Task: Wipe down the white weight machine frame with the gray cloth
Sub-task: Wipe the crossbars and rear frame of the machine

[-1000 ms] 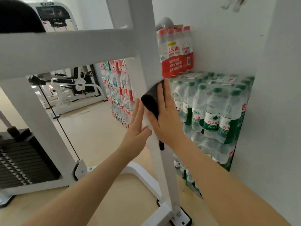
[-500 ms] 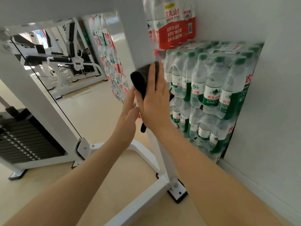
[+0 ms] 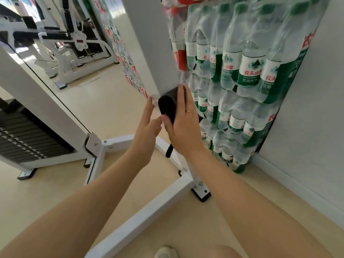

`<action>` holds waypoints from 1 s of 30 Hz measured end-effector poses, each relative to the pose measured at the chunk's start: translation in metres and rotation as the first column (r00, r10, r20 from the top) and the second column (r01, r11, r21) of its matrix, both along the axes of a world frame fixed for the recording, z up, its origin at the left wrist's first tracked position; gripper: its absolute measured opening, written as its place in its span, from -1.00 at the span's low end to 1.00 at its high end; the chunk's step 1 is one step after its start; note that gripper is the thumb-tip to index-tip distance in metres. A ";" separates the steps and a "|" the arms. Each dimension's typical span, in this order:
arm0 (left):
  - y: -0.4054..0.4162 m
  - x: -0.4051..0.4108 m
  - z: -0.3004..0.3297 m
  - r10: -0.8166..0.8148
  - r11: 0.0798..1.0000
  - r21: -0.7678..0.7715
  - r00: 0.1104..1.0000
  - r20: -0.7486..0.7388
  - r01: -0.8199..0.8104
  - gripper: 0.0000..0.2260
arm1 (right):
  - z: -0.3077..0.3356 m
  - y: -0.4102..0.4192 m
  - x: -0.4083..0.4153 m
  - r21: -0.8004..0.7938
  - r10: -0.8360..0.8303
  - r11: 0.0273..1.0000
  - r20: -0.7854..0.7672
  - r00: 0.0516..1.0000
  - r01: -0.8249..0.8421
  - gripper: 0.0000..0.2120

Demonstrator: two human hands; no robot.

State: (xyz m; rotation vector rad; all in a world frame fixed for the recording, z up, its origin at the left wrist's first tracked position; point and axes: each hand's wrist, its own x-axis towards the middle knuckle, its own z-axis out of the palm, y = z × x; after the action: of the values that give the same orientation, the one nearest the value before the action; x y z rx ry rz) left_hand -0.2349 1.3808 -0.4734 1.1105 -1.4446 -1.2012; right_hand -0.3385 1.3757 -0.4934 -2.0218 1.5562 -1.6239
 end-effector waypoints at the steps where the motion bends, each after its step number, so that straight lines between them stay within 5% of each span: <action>1: 0.000 0.001 -0.002 -0.010 1.000 -0.028 1.000 -0.006 0.009 -0.43 | 0.009 -0.003 0.000 -0.054 0.008 0.998 0.024 1.000 -0.007 -0.37; 7: -0.007 0.005 -0.036 0.064 0.998 0.009 0.998 0.010 -0.064 -0.51 | -0.023 -0.013 -0.002 -0.137 0.093 0.987 0.069 0.993 -0.083 -0.33; 13: 0.000 -0.002 -0.078 -0.038 0.995 0.093 0.992 0.121 0.026 -0.48 | -0.122 0.016 -0.006 0.222 0.124 0.959 0.234 0.964 -0.177 -0.31; 17: -0.001 -0.007 -0.090 0.036 0.995 0.091 0.990 0.137 -0.048 -0.49 | -0.130 0.027 -0.006 0.250 0.154 0.911 0.532 0.833 -0.329 -0.45; 20: -0.004 -0.009 -0.097 0.078 0.992 0.090 0.989 0.123 -0.089 -0.50 | -0.128 0.025 -0.003 0.235 0.102 0.930 0.574 0.813 -0.283 -0.62; 22: -0.006 -0.008 -0.104 0.090 0.992 0.075 0.985 0.146 -0.101 -0.52 | -0.128 0.018 0.004 0.218 0.083 0.937 0.617 0.783 -0.272 -0.54; 25: -0.011 -0.006 -0.115 0.060 0.990 0.115 0.980 0.189 -0.082 -0.51 | -0.132 -0.004 0.004 0.167 0.046 0.943 0.792 0.609 -0.288 -0.50; 30: -0.011 -0.008 -0.142 -0.024 0.959 0.283 0.992 0.124 -0.012 -0.51 | -0.182 -0.019 -0.003 0.323 -0.095 0.930 0.671 0.736 -0.175 -0.63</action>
State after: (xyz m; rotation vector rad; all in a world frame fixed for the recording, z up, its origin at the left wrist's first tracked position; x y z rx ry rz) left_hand -0.2425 1.3701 -0.6152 1.3989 -1.3991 -1.3951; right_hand -0.3411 1.3565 -0.6750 -1.0619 1.3628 -1.6245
